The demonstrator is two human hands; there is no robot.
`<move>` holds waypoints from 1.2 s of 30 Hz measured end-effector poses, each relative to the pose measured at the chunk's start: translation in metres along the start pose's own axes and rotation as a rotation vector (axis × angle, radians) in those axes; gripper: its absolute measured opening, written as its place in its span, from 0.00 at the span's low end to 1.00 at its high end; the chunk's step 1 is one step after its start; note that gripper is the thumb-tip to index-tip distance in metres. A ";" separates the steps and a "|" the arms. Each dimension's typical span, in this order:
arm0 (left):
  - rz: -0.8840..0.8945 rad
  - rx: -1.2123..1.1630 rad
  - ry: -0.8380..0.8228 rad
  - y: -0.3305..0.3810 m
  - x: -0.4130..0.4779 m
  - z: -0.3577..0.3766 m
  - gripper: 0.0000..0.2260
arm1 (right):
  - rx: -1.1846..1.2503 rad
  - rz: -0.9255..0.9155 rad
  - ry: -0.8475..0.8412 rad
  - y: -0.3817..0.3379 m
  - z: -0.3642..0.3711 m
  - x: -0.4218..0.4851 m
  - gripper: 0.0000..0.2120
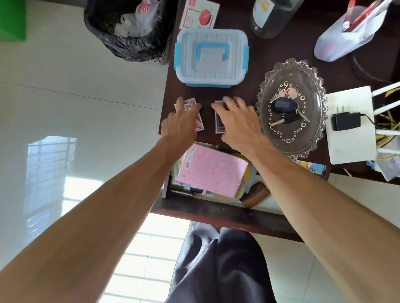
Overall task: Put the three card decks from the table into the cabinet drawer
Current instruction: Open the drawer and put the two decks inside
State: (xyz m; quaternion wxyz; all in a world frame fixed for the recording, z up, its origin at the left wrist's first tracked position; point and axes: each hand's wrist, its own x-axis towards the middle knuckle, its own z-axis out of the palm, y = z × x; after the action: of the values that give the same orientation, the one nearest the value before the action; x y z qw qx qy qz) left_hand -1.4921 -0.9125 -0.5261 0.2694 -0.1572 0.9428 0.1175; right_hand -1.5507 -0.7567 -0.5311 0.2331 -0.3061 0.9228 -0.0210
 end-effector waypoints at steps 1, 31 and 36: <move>0.003 -0.007 0.004 0.000 -0.002 0.000 0.35 | 0.005 -0.006 0.000 0.001 -0.002 -0.002 0.41; -0.201 -0.449 -0.393 0.128 -0.132 0.177 0.42 | 0.570 1.035 -0.136 0.136 0.166 -0.224 0.27; -0.198 -0.463 -0.344 0.133 -0.124 0.189 0.41 | 0.561 1.107 -0.184 0.141 0.181 -0.211 0.31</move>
State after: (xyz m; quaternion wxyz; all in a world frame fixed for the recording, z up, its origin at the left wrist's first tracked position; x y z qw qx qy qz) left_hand -1.3515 -0.7026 -0.5970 0.3921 -0.2833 0.8118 0.3272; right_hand -1.4004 -0.5021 -0.6298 0.3594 0.2894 0.8801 -0.1124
